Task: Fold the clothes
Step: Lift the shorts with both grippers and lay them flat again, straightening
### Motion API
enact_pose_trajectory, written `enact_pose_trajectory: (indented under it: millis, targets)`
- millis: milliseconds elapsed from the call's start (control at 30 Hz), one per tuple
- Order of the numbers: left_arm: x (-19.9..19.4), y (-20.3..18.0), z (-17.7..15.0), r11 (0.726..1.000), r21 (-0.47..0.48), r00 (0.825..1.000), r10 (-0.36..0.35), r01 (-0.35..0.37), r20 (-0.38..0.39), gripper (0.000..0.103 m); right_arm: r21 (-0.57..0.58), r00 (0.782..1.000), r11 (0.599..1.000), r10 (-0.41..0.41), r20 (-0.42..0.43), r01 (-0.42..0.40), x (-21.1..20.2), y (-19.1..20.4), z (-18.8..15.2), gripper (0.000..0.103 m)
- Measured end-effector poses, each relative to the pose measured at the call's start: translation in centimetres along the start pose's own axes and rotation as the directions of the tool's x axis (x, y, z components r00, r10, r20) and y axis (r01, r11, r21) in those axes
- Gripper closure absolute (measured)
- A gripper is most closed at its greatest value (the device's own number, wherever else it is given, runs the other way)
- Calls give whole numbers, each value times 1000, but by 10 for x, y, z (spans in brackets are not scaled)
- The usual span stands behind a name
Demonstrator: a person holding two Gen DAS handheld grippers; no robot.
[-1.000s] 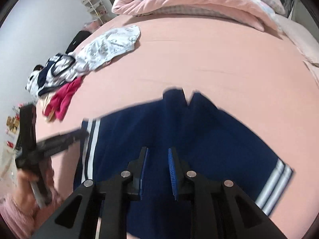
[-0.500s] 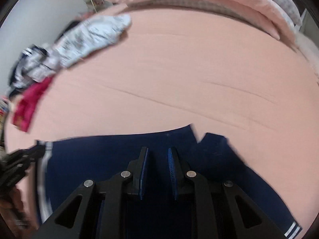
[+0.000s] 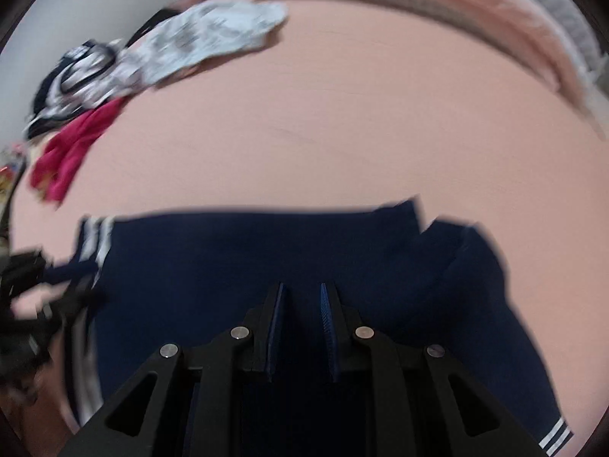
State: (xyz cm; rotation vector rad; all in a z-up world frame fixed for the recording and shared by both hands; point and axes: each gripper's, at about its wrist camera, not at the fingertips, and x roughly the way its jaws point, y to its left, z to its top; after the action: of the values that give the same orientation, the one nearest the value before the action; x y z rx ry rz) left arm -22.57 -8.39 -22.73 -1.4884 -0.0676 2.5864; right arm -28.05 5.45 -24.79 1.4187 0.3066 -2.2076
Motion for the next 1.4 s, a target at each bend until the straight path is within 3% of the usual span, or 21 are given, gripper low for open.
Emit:
enact_pose_trajectory:
  millis: [33,100,133,200,300,400,500,567,700,767,867,967,1033,1133,1200,1300,1333,1400]
  targets:
    - [5,2,0,998,2,998,59,-59,-13,80,31,997,997,-74,25,73,1,-7,5,86]
    - [-1,21,3,993,-103,998,57,-57,1,80,92,989,986,-141,35,137,-4,-19,9,86]
    - [-7,26,5,987,-139,997,81,-80,6,80,119,992,986,-121,42,115,-12,-23,8,85]
    - [-15,19,3,991,-109,997,78,-75,24,80,133,998,991,-33,63,24,-33,-26,-5,85]
    - [-27,-11,-5,1000,-15,999,-12,12,48,80,123,995,989,76,66,-84,-56,-22,-36,84]
    - [-25,-45,-17,998,61,998,-32,29,53,80,89,994,990,107,20,-109,-60,6,-64,84]
    - [-11,-62,-27,995,95,1000,-9,8,4,80,39,997,997,69,-46,-67,-45,25,-85,84]
    - [-10,-67,-36,988,148,998,46,-40,-39,78,25,998,999,25,-60,-24,-38,30,-95,84]
    - [-25,-59,-50,979,200,981,83,-47,-178,78,47,996,997,-51,-70,54,-50,23,-102,85]
    - [-32,-56,-50,978,205,981,62,-23,-186,78,71,996,995,-67,-50,70,-62,13,-104,84]
    - [-32,-64,-27,985,173,992,3,19,-125,79,117,997,992,-49,-55,55,-61,7,-105,84]
    - [-4,-83,-26,965,262,975,47,12,-216,79,119,992,990,-69,-104,81,-49,8,-112,84]
    - [-8,-89,-39,945,326,975,84,-14,-204,79,124,985,986,-95,-147,113,-49,7,-123,81]
    - [-23,-81,-54,943,330,956,65,35,-287,80,155,985,984,-60,-164,86,-64,-1,-138,78]
    - [-32,-77,-55,944,321,946,33,77,-323,81,140,990,987,-67,-122,84,-77,4,-137,77]
    - [-52,-84,-37,952,291,977,-34,96,-212,81,119,996,989,-81,-44,86,-95,13,-135,77]
    - [-52,-89,-35,952,289,980,-40,96,-194,80,114,996,990,-86,-10,87,-99,17,-133,76]
    - [-39,-101,-39,948,308,977,-19,85,-211,80,96,993,989,-114,-20,116,-96,14,-135,75]
